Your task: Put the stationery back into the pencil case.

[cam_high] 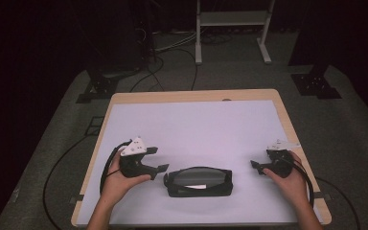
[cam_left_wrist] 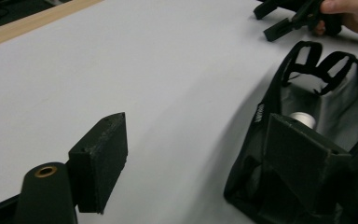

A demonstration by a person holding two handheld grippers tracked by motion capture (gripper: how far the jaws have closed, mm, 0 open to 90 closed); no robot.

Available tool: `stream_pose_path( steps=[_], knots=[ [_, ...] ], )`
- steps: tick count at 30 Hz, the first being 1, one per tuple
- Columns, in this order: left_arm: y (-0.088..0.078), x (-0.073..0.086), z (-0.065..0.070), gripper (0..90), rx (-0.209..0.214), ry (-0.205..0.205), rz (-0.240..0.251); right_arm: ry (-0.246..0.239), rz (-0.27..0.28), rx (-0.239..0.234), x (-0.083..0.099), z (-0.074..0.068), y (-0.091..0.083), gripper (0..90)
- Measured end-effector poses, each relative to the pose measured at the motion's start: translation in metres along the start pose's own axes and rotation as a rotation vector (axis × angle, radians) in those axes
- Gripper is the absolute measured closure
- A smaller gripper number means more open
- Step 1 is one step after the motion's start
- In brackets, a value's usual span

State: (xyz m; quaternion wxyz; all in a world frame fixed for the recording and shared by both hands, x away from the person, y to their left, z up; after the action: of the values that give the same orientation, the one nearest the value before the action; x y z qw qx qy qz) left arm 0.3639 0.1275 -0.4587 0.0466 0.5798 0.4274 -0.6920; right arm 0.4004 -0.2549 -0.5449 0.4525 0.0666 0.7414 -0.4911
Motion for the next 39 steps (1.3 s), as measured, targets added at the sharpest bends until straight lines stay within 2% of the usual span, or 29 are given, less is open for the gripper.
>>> stream_pose_path(
  steps=[6,14,21,28,36,39],
  knots=[
    [0.000,0.014,-0.011,17.1,-0.038,-0.021,-0.037,0.000,0.000,0.000,0.000,0.000,0.000,14.8],
    [-0.002,0.036,-0.032,10.2,-0.112,-0.064,-0.092,0.000,0.000,0.000,0.000,0.000,0.000,14.8],
    [-0.004,0.054,-0.044,9.4,-0.142,-0.085,-0.139,0.000,0.000,0.000,0.000,0.000,0.000,14.8],
    [-0.007,0.070,-0.057,9.4,-0.188,-0.085,-0.188,0.000,0.000,0.000,0.000,0.000,0.000,14.8],
    [-0.011,0.083,-0.070,9.4,-0.229,-0.084,-0.216,0.000,0.000,0.000,0.000,0.000,0.000,14.8],
    [-0.013,0.090,-0.076,9.4,-0.260,-0.085,-0.236,0.000,0.000,0.000,0.000,0.000,0.000,14.8]
  ],
)
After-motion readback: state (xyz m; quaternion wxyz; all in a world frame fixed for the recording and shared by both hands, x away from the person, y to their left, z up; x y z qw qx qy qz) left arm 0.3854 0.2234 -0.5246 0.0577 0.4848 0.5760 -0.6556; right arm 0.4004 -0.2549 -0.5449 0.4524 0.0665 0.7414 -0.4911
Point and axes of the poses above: each handheld gripper's, and its own axes: y roughly forward along the jaws, x roughly out of its underside, z roughly to its right, the point moved 9 cm from there along y, roughly forward along the jaws, and after that the axes turned 8 degrees about -x, right-handed, at the moved point
